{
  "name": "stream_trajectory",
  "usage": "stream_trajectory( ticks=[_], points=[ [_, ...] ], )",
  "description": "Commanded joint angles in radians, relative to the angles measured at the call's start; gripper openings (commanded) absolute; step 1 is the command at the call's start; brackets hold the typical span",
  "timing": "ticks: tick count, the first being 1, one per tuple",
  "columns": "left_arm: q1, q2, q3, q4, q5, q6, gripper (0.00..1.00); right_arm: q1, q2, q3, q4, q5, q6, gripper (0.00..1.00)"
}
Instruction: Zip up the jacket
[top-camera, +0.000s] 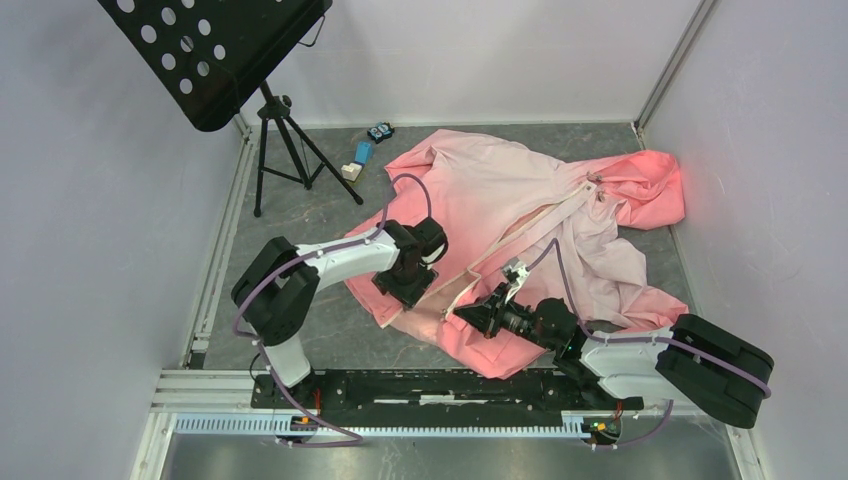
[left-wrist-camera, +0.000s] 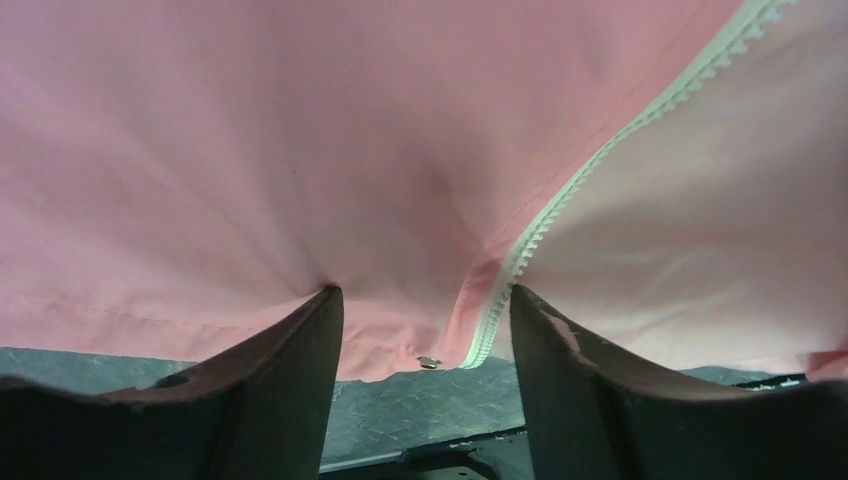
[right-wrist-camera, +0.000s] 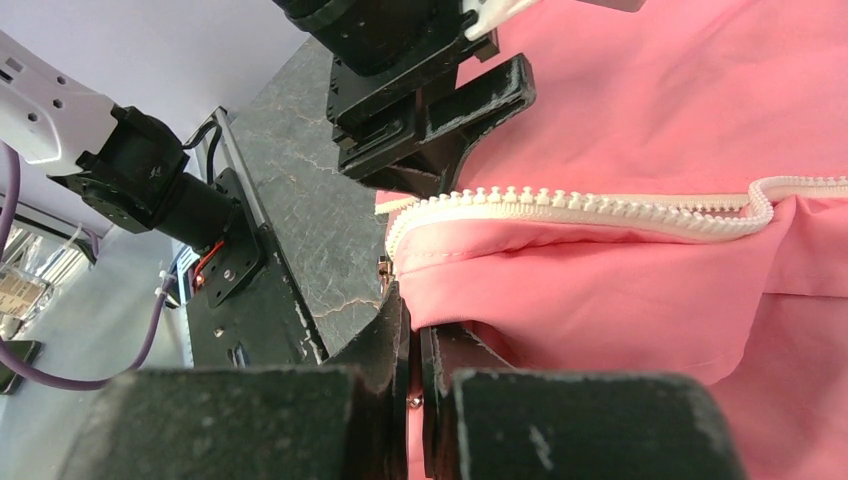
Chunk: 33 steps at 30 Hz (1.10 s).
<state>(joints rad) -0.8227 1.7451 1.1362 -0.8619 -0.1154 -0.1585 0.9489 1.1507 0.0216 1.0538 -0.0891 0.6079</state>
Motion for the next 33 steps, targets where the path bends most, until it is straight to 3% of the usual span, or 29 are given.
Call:
stream_trajectory(
  ticks=[1,6,11,13,17,22,33],
  points=[
    [-0.006,0.043,0.058,-0.003,-0.063,-0.031,0.64,0.004,-0.010,-0.073,0.069,0.002,-0.010,0.00],
    [-0.005,0.072,0.080,-0.012,-0.055,-0.039,0.48,0.004,-0.016,-0.075,0.076,-0.002,-0.007,0.00],
    [-0.004,0.028,0.094,-0.012,-0.107,-0.034,0.40,0.004,-0.033,-0.081,0.065,0.000,-0.009,0.00],
    [-0.004,0.038,0.106,-0.019,-0.107,-0.034,0.32,0.004,-0.037,-0.079,0.061,0.002,-0.009,0.00],
    [-0.003,0.050,0.116,-0.022,-0.072,-0.033,0.16,0.004,-0.040,-0.080,0.057,0.002,-0.009,0.00],
    [-0.002,-0.024,0.136,0.023,-0.001,-0.077,0.03,0.004,-0.040,-0.081,0.048,0.010,-0.013,0.00],
    [0.041,-0.046,0.123,0.218,0.000,-0.248,0.03,0.005,-0.058,-0.074,-0.018,0.049,-0.013,0.00]
  ],
)
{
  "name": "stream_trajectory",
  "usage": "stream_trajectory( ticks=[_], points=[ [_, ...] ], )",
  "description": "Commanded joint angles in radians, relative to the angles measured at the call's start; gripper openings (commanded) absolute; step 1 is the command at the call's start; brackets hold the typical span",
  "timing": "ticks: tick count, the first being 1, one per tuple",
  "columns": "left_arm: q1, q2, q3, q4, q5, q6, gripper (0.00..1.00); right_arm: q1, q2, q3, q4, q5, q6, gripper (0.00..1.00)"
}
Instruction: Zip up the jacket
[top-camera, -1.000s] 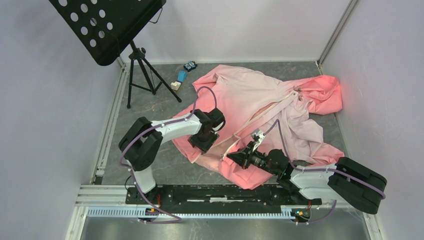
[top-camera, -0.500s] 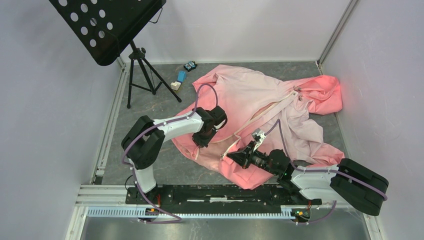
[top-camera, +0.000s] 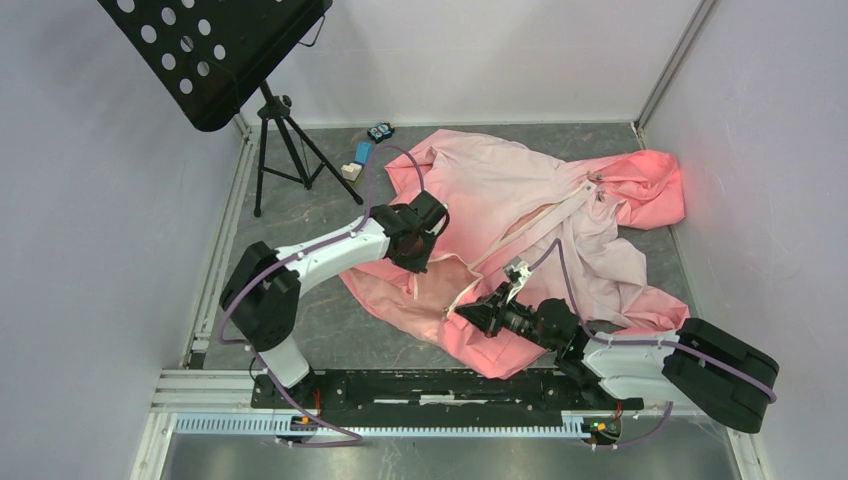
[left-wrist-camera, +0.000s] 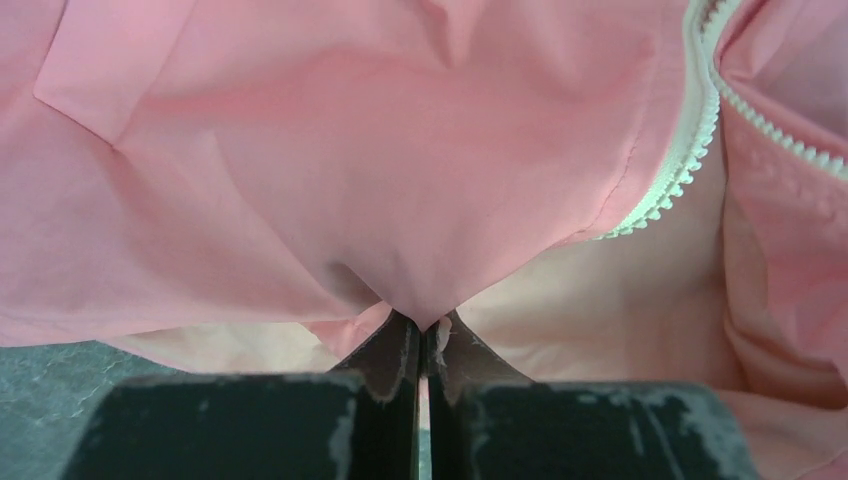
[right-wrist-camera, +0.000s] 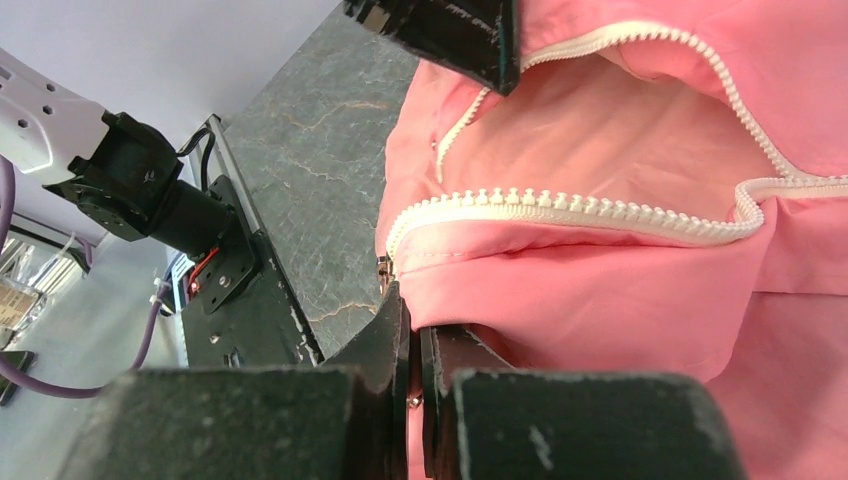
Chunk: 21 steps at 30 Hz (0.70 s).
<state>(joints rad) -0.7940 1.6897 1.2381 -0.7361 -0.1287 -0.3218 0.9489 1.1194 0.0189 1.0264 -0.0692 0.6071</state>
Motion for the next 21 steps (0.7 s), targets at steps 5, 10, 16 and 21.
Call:
stream_trajectory(
  ticks=[5,10,16,21],
  points=[
    [0.012,0.036,-0.012,0.110,0.082,-0.085,0.16,0.003,-0.038,-0.075,-0.002,0.039,-0.016,0.00],
    [0.012,-0.007,-0.069,0.111,0.109,-0.072,0.35,0.004,-0.029,-0.070,0.004,0.036,-0.016,0.00],
    [0.013,-0.095,-0.105,0.070,0.124,-0.050,0.63,0.004,-0.016,-0.064,0.014,0.023,-0.012,0.00],
    [0.013,-0.205,-0.127,0.027,0.159,-0.002,0.82,0.004,-0.028,-0.066,0.008,0.022,-0.012,0.00]
  ],
)
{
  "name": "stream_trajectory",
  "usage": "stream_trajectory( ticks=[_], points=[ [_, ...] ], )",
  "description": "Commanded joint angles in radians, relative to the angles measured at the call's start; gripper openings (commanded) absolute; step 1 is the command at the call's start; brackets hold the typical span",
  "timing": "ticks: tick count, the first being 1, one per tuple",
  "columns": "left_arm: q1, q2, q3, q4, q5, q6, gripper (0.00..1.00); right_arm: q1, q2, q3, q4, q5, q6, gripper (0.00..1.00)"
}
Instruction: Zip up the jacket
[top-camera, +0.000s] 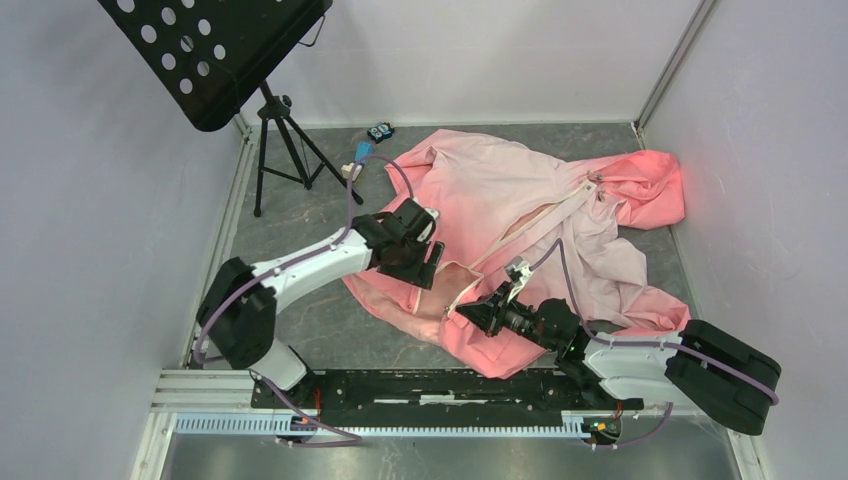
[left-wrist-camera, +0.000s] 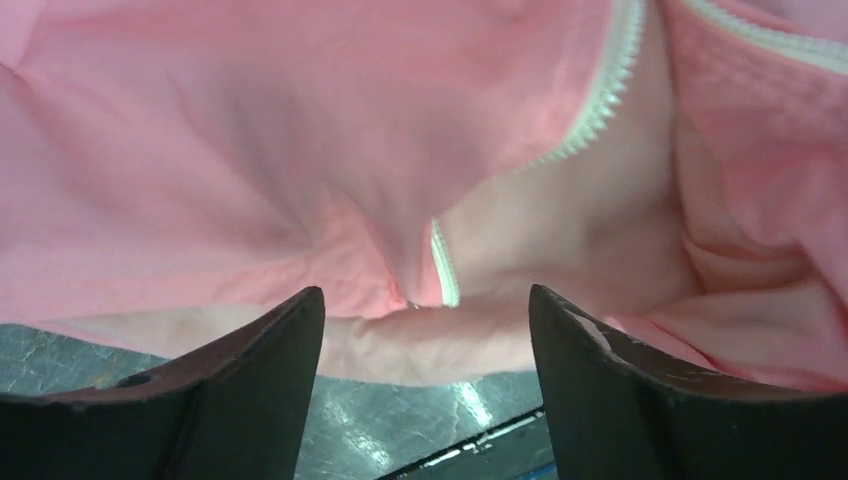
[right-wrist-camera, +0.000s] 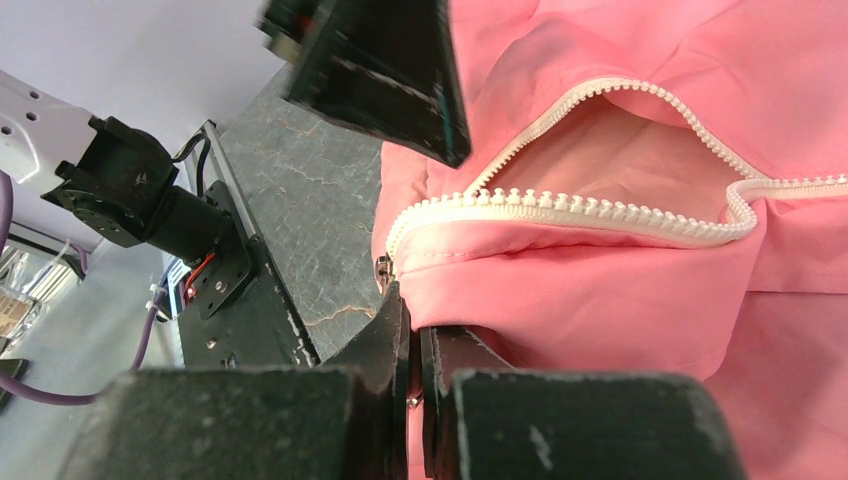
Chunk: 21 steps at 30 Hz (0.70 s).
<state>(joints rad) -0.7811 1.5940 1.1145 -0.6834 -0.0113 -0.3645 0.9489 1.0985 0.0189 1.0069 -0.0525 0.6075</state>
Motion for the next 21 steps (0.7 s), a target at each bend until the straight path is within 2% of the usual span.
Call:
stream_trajectory(
  ticks=[1,3,8,14,21],
  points=[
    [0.000,-0.124,-0.003,-0.048,0.038,0.051,0.83,0.004,-0.008,-0.065,0.026,0.005,-0.015,0.00],
    [0.001,-0.137,-0.005,-0.082,0.048,0.082,0.80,0.004,-0.008,-0.063,0.022,0.005,-0.015,0.00],
    [0.000,-0.076,0.005,-0.136,0.069,0.134,0.60,0.004,0.008,-0.057,0.037,-0.001,-0.013,0.00],
    [0.000,0.026,0.020,-0.102,0.098,0.153,0.58,0.004,0.019,-0.052,0.044,-0.016,-0.007,0.00],
    [0.000,0.108,0.059,-0.090,0.079,0.148,0.46,0.003,0.017,-0.052,0.047,-0.016,-0.005,0.00]
  ],
)
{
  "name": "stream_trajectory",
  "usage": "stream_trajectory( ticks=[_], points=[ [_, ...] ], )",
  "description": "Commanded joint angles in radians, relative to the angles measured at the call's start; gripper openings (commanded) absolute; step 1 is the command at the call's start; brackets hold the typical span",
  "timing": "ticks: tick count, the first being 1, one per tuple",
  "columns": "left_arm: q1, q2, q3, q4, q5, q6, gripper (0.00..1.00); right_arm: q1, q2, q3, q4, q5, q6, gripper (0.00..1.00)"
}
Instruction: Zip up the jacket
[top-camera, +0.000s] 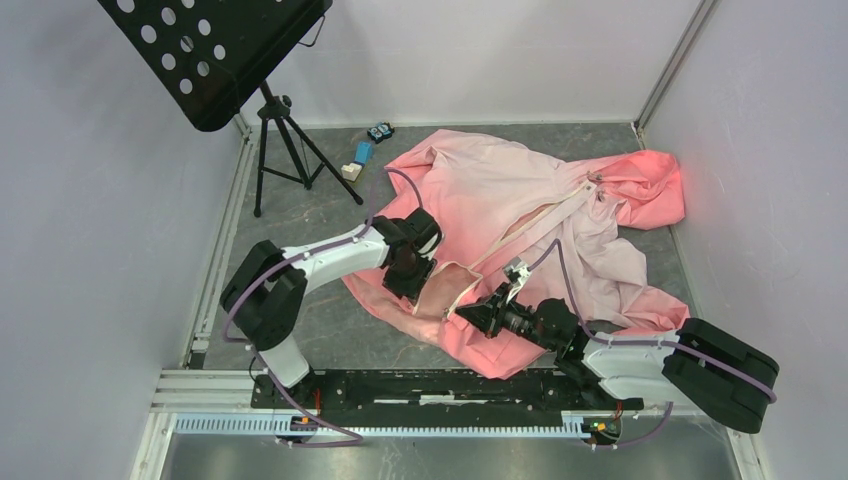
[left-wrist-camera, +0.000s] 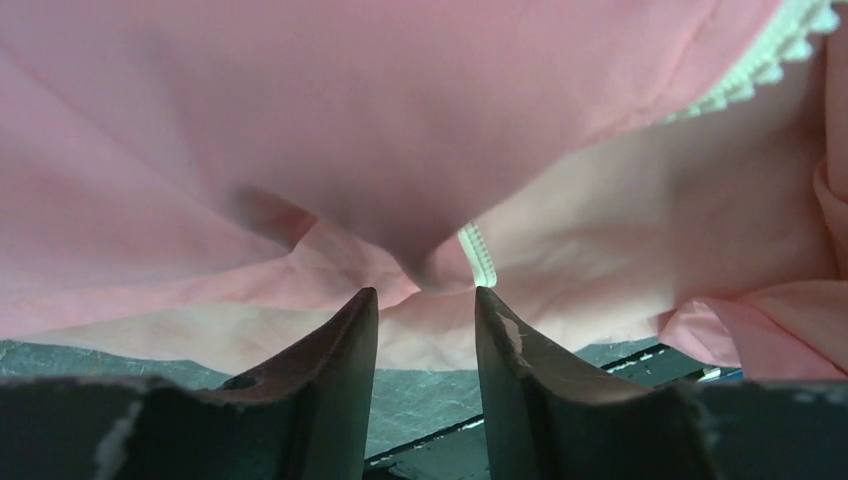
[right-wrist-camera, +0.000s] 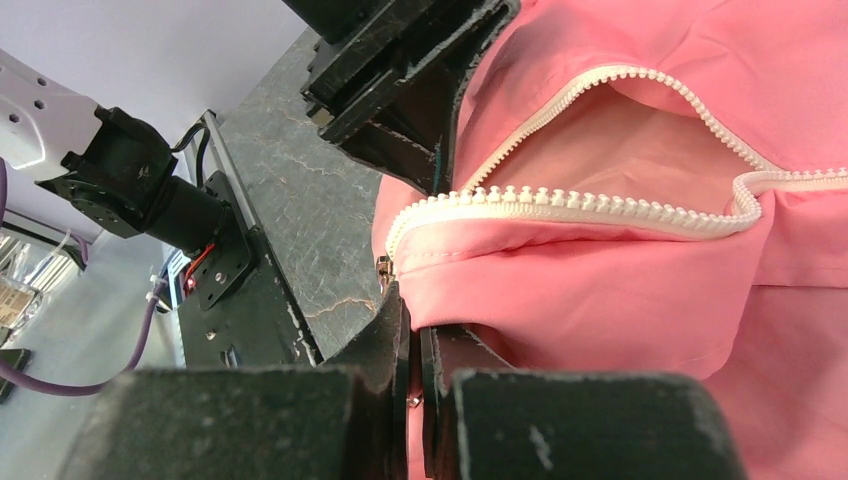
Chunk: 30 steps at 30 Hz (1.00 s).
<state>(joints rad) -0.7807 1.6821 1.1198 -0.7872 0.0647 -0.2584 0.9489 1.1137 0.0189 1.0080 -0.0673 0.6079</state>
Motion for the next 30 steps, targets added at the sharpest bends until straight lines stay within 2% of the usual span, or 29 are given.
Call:
stream_trajectory(
  ticks=[1,12,13,17,22,25,30],
  points=[
    [0.000,0.028,0.055,0.015,-0.004,0.041,0.45,0.004,0.002,-0.054,0.046,-0.002,-0.005,0.00],
    [-0.001,0.086,0.064,0.027,0.000,0.034,0.42,0.004,0.017,-0.056,0.066,-0.006,-0.001,0.00],
    [-0.001,0.091,0.064,0.027,0.001,0.034,0.40,0.004,0.017,-0.056,0.066,-0.008,-0.002,0.00],
    [0.000,0.070,0.060,0.031,0.012,0.036,0.21,0.004,0.026,-0.051,0.071,-0.011,0.000,0.00],
    [0.003,-0.049,0.050,0.031,0.078,0.033,0.02,0.003,0.061,-0.045,0.128,-0.039,0.024,0.00],
    [0.011,-0.140,0.041,0.032,0.134,0.029,0.02,-0.003,0.114,-0.041,0.214,-0.070,0.022,0.00],
    [0.020,-0.282,-0.018,0.077,0.201,0.075,0.02,-0.029,0.248,-0.041,0.472,-0.150,0.064,0.00]
  ],
)
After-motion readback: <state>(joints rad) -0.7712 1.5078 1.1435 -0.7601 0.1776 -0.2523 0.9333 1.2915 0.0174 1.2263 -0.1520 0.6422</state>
